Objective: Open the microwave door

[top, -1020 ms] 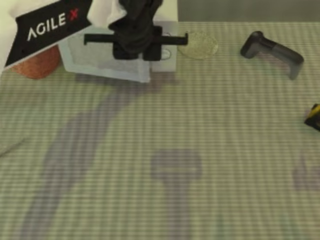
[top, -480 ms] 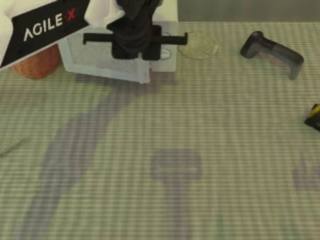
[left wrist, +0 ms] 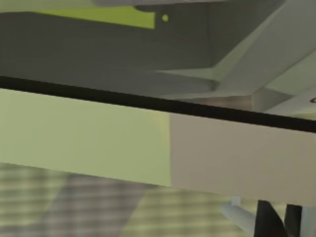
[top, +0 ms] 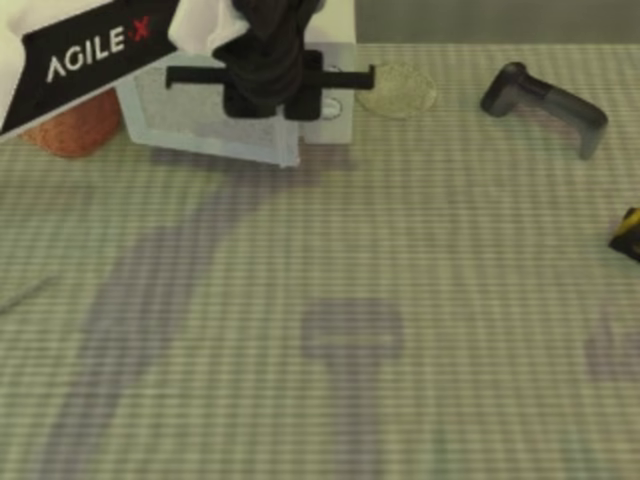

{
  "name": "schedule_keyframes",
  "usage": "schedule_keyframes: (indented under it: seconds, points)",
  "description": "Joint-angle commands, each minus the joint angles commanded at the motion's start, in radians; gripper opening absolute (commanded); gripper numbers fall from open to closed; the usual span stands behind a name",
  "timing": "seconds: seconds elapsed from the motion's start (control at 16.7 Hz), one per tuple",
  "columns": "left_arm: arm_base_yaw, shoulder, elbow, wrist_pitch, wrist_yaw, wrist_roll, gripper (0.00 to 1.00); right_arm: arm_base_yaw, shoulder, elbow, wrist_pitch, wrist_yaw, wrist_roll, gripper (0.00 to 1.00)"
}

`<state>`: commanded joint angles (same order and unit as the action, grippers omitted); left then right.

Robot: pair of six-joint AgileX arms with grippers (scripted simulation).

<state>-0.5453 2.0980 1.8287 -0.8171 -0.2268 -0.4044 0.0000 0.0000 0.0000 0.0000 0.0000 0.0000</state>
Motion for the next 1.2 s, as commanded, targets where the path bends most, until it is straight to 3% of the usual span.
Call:
schedule_keyframes:
  seconds: [0.66,1.2]
  points:
    - [-0.007,0.002,-0.004,0.002,0.006,-0.001,0.00,0.000,0.000,0.000,0.000,0.000,0.000,1.00]
    - [0.016,-0.095,-0.143,0.070,0.056,0.108,0.00,0.000,0.000,0.000,0.000,0.000,0.000,1.00]
